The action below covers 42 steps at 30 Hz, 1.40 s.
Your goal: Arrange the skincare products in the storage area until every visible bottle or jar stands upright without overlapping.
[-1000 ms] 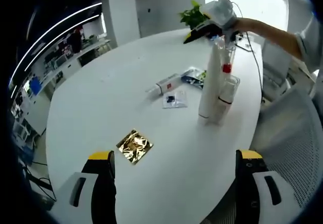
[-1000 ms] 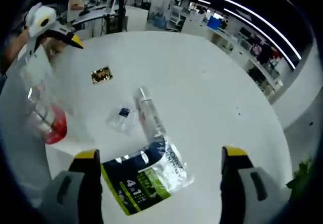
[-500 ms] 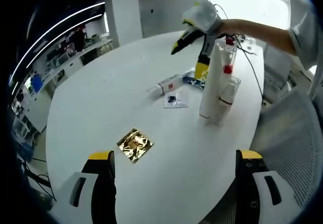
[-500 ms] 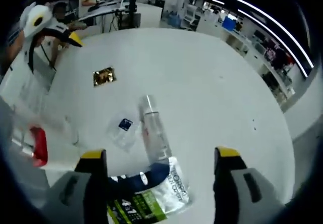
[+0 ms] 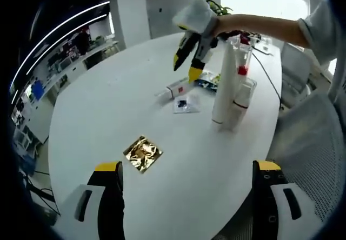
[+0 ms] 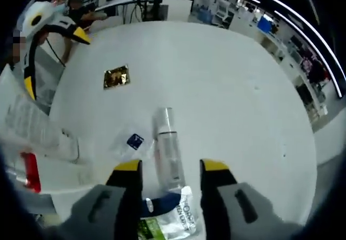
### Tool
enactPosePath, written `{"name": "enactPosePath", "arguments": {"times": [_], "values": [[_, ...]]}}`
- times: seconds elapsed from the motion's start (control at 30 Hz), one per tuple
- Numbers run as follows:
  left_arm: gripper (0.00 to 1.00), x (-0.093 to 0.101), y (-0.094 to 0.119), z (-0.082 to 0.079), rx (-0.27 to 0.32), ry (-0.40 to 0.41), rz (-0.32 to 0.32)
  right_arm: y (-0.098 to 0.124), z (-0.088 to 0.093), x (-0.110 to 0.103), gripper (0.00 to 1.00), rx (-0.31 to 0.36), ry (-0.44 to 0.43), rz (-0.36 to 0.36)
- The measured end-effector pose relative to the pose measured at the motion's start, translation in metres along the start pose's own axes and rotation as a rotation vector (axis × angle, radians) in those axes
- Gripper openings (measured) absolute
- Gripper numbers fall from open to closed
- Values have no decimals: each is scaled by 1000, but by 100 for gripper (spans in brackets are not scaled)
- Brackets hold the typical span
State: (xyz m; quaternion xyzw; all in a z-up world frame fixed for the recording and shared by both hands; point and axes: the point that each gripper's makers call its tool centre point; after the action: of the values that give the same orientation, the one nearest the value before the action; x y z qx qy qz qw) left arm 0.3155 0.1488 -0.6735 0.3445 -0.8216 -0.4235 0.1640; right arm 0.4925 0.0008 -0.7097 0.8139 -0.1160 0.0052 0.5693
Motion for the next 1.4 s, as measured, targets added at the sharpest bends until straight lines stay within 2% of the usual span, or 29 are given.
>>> {"name": "enactPosePath", "arguments": {"times": [0.07,0.2,0.27,0.6,0.73,0.97,1.4], "values": [[97,-1,2,0,1,3,-3,-6,1,1,30,-14,-10,-21],[97,-4,3,2,1,10,-6,-14,3,-4,28,-56,-13,-66],[97,-4,2,4,-3,10,-3,-22,4,0,28,-70,-7,-70],[97,-1,1,6,2,34,21,-35,4,-6,27,-151,46,-120],[96,1,4,0,31,44,34,-37,3,-8,25,-165,52,-126],[96,3,4,3,25,43,36,-44,5,-7,22,-213,66,-133],[96,9,3,4,25,43,49,-43,5,-7,20,-236,66,-130]]}}
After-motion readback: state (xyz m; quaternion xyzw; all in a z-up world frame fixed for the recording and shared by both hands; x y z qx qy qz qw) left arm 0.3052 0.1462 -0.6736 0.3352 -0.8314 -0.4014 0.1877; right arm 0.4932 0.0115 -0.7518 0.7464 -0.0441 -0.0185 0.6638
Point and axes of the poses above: the point that each gripper's makers call its tool centre point, and the gripper's own axes: y roughly backward along the fingers, x roughly to its right, z roughly out of its underside, and after that the axes turned 8 degrees about -x, right-handed
